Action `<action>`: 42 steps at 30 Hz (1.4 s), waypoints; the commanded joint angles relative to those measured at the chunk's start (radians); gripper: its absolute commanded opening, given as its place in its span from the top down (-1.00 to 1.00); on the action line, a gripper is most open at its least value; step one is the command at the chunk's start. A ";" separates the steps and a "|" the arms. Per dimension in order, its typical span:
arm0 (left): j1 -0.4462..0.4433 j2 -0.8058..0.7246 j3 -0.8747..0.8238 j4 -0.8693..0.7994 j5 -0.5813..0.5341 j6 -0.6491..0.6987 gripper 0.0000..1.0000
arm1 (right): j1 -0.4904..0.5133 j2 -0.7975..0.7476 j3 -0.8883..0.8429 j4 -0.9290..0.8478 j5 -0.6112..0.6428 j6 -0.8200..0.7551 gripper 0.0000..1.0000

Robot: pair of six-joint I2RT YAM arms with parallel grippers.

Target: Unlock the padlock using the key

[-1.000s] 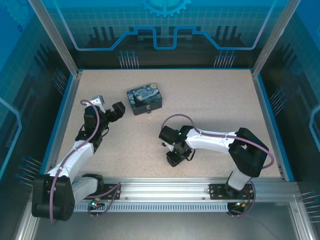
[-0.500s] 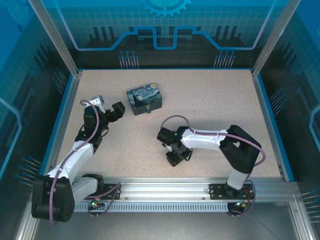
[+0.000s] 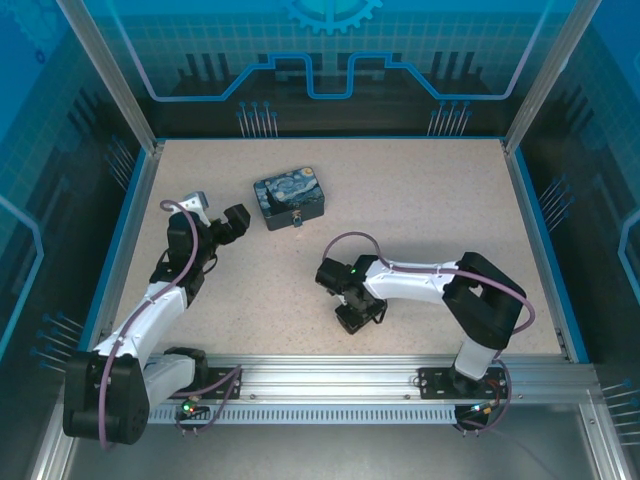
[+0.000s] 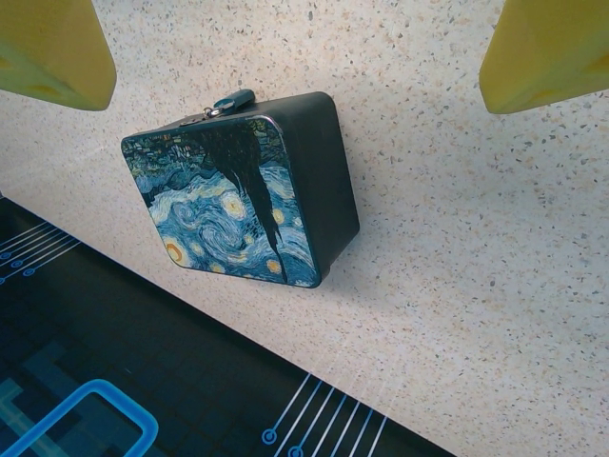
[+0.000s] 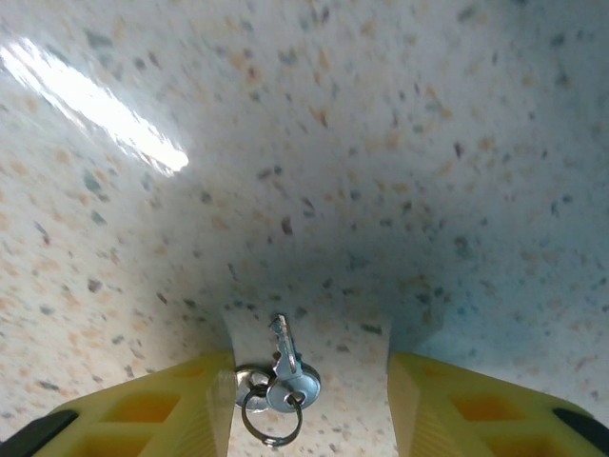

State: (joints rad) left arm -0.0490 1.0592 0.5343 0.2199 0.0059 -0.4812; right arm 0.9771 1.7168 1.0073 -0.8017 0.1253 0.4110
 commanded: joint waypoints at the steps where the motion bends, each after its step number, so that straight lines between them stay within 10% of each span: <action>1: -0.004 -0.016 0.012 -0.009 0.019 -0.007 -0.98 | 0.013 -0.028 -0.018 -0.055 0.025 -0.003 0.05; 30: -0.005 -0.018 0.016 -0.014 0.020 -0.007 -0.98 | -0.026 -0.013 -0.057 0.005 -0.071 0.044 0.16; 42: -0.005 -0.018 0.020 -0.013 0.020 -0.009 -0.98 | -0.028 -0.019 -0.085 0.003 -0.055 0.049 0.62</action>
State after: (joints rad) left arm -0.0490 1.0588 0.5343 0.2138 0.0063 -0.4812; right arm 0.9585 1.6871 0.9581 -0.7841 0.0631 0.4553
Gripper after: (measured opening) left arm 0.989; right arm 0.197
